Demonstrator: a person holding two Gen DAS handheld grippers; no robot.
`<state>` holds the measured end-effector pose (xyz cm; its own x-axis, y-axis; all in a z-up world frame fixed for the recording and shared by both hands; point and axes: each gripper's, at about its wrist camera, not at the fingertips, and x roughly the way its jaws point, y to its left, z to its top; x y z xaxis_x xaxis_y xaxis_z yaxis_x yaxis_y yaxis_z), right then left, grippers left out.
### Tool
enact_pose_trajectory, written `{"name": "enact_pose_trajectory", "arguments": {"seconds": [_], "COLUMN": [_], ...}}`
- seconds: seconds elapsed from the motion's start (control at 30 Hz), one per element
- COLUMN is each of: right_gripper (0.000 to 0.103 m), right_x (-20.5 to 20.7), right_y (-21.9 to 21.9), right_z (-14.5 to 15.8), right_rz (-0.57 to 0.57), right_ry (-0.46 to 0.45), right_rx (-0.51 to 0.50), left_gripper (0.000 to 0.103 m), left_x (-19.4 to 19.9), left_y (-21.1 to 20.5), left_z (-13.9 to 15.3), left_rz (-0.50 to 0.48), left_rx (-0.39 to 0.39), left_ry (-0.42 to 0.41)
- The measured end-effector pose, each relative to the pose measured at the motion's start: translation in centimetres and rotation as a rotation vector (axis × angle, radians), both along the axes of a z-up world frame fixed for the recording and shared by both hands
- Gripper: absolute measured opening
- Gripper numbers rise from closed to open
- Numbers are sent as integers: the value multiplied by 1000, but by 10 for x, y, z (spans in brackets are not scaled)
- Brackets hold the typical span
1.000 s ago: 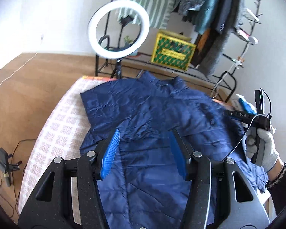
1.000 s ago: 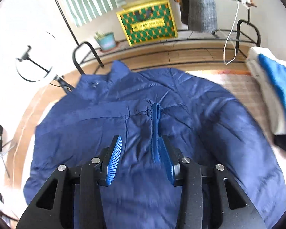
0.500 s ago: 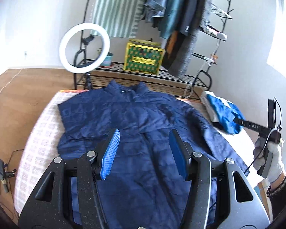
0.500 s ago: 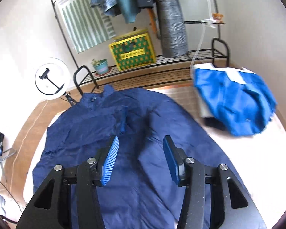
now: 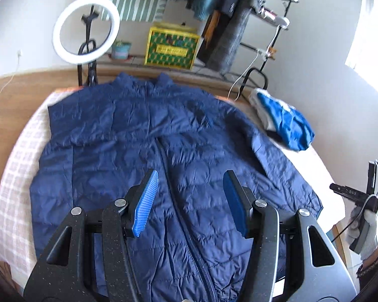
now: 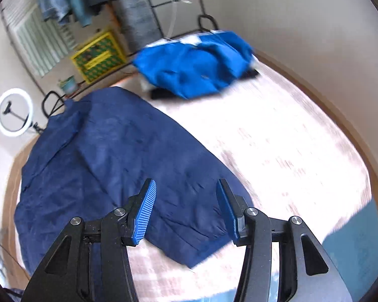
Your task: Fold large clothes
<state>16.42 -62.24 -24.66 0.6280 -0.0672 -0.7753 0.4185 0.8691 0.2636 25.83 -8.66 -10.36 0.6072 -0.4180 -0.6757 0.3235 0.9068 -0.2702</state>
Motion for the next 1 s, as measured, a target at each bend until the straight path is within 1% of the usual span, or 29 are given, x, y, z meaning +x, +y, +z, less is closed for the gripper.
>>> {"name": "enact_pose_trajectory", "arguments": {"seconds": [0.07,0.13,0.27,0.33,0.43,0.6,0.67,0.73,0.8,0.87,0.9,0.93,1.0], "right_gripper": [48,49,49,49,49,49,51,51,45,27,21,11,7], "right_x": [-9,-17,-27,-32,-37,-31,-27,-21,-15,-9,-8,-6,-5], "right_y": [-11,-17,-31,-38,-41,-31,-27,-20,-13,-8,-7,-7,-9], "right_z": [-14,-26,-53,-68,-80,-76,-76,-76,-76,-76,-76,-76,-74], "right_rz": [-43,-71,-142,-179,-198,-191,-192,-180,-166,-148,-141,-131,-128], "right_ry": [28,50,92,102,95,89,97,119,154,171,168,162,155], "right_rx": [23,54,151,216,286,237,208,151,75,24,22,30,40], "left_gripper": [55,55,55,55,55,55,55,55,55,55,55,55,55], "left_x": [2,2,2,3,3,3,2,3,3,4,4,4,4], "left_y": [-1,-3,-2,-3,-5,-6,-6,-5,-4,-3,-2,-2,-1], "left_z": [-6,-9,-11,-11,-12,-12,-12,-13,-14,-15,-15,-15,-15], "left_rz": [-7,-2,-2,-4,-12,-16,-17,-12,-10,-8,-8,-8,-4], "left_rx": [5,18,6,5,8,11,10,11,15,18,16,15,15], "left_ry": [22,20,27,31,31,31,31,34,35,37,38,38,38]}}
